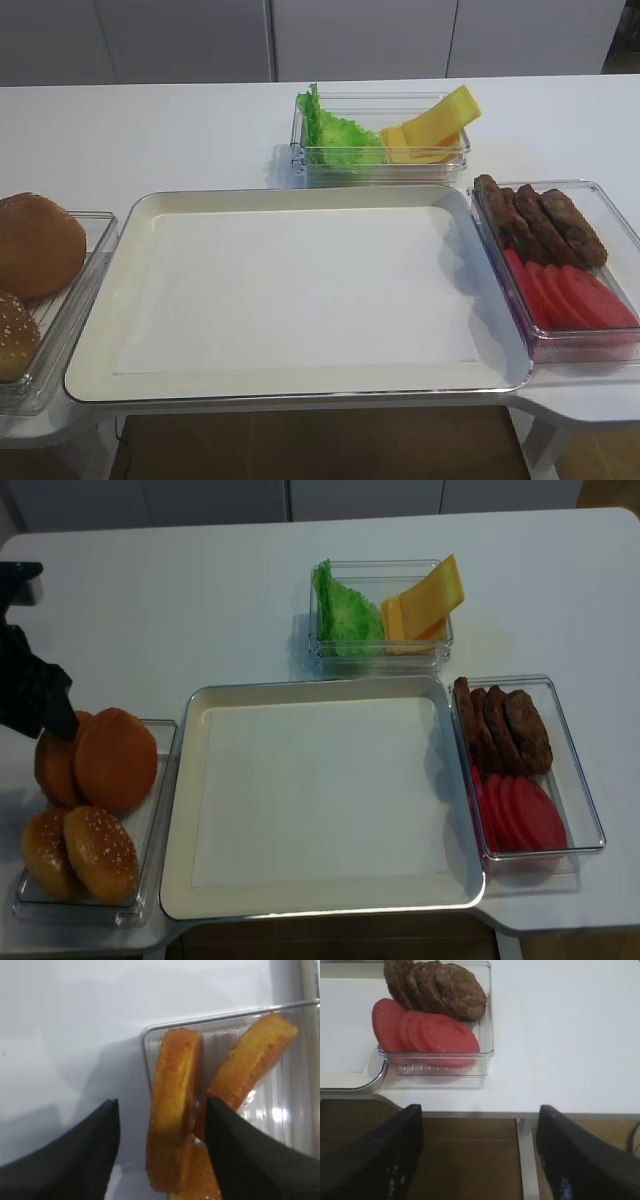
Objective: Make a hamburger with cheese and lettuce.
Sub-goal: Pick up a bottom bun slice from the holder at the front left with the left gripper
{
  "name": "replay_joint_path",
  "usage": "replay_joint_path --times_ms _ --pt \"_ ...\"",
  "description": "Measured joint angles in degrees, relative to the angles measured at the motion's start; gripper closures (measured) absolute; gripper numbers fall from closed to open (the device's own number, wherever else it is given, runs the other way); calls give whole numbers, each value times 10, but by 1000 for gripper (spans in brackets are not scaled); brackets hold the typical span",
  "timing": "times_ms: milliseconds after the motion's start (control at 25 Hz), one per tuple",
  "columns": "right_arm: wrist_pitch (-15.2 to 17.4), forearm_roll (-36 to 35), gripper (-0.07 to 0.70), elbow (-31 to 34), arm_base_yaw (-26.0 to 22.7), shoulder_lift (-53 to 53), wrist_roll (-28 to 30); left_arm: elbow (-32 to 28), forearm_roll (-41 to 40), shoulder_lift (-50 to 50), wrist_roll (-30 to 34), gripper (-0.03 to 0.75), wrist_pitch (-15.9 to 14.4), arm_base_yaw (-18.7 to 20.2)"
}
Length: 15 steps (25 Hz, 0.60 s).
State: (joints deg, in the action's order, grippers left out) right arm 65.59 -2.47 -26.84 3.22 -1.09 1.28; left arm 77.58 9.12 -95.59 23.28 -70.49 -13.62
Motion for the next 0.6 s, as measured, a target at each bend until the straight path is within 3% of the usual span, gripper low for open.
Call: replay_joint_path --times_ms 600 --pt "0 0 82 0 0 0 0 0 6 -14 10 315 1 0"
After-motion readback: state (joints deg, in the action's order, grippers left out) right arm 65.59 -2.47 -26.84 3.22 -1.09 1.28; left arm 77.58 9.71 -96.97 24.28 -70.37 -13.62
